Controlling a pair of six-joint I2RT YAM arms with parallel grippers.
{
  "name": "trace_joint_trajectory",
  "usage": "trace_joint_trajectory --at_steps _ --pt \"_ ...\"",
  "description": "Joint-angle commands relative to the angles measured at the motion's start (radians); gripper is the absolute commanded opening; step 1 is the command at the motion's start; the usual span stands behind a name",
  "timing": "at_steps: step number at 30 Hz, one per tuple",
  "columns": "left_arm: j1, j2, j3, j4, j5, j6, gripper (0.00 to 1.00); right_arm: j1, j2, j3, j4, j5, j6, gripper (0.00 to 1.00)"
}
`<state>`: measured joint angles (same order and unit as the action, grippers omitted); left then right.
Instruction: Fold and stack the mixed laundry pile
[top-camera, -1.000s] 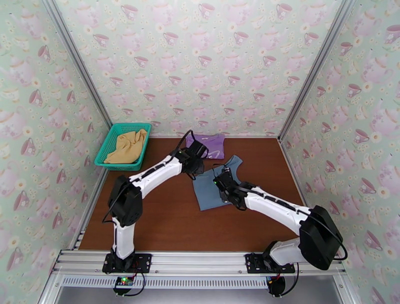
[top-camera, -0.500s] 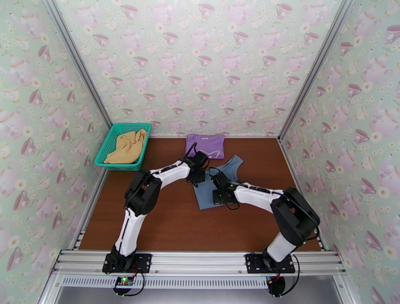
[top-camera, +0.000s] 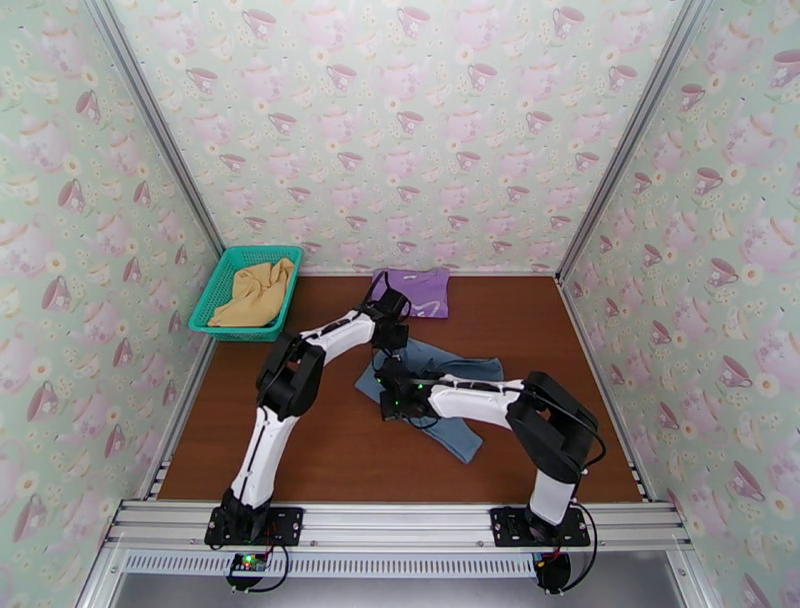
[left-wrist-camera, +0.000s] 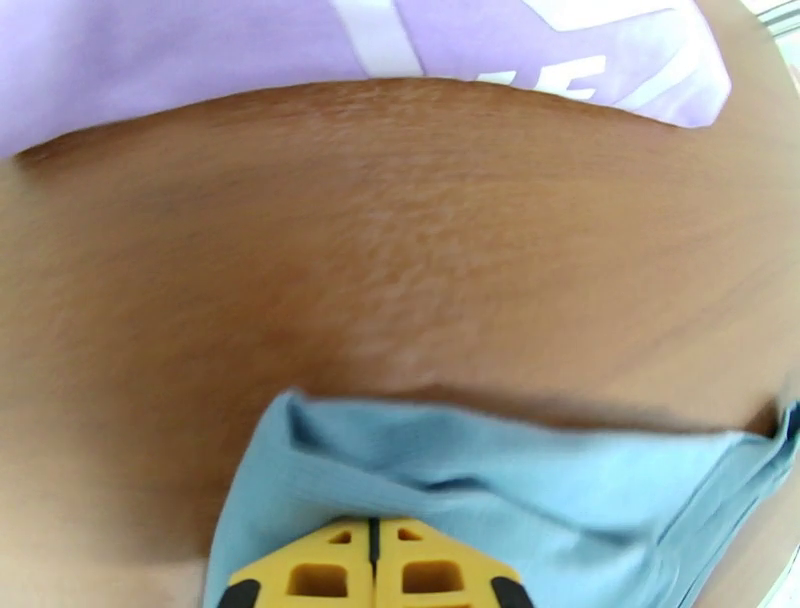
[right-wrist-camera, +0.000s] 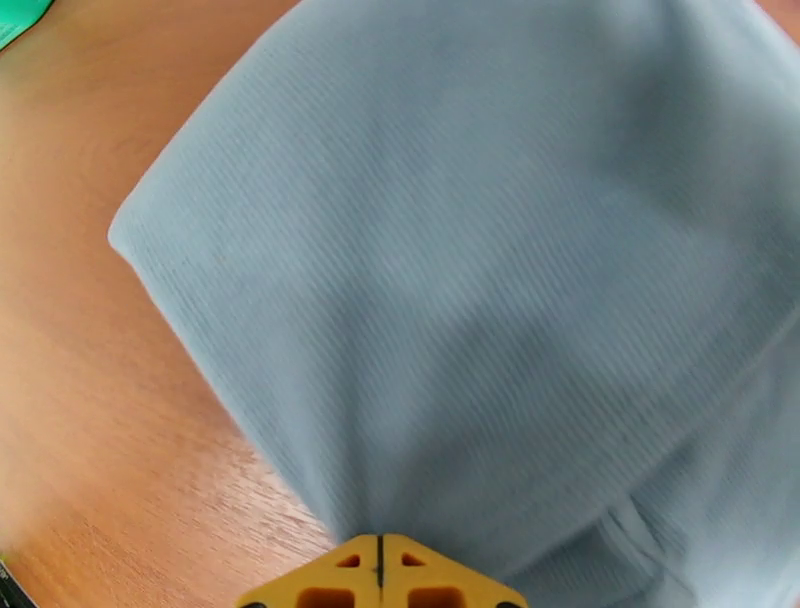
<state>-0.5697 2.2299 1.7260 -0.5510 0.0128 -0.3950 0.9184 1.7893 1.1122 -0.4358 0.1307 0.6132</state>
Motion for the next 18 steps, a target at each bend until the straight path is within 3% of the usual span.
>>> trace_joint_trajectory --at_steps 1,3,5,10,13,18 --pt "0.007 -0.243 -0.087 0.090 -0.070 0.010 0.24 -0.041 -0.117 0.061 -0.156 0.111 -0.084 0.18" --pt "0.007 -0.360 -0.139 0.071 -0.098 0.010 0.41 -0.084 -0.174 0.055 -0.168 0.107 -0.125 0.22" --pt "0.004 -0.455 -0.181 0.021 -0.122 -0.007 0.46 -0.146 -0.215 0.047 -0.173 0.066 -0.175 0.24" --pt "-0.011 -0.604 -0.403 -0.013 -0.075 -0.156 0.40 -0.330 -0.159 0.108 -0.157 -0.111 -0.362 0.18" --pt "-0.054 -0.636 -0.588 0.114 -0.027 -0.272 0.35 -0.392 -0.025 0.223 -0.175 -0.193 -0.486 0.18" --pt "-0.148 -0.579 -0.761 0.327 -0.038 -0.434 0.31 -0.430 0.198 0.371 -0.206 -0.207 -0.615 0.16"
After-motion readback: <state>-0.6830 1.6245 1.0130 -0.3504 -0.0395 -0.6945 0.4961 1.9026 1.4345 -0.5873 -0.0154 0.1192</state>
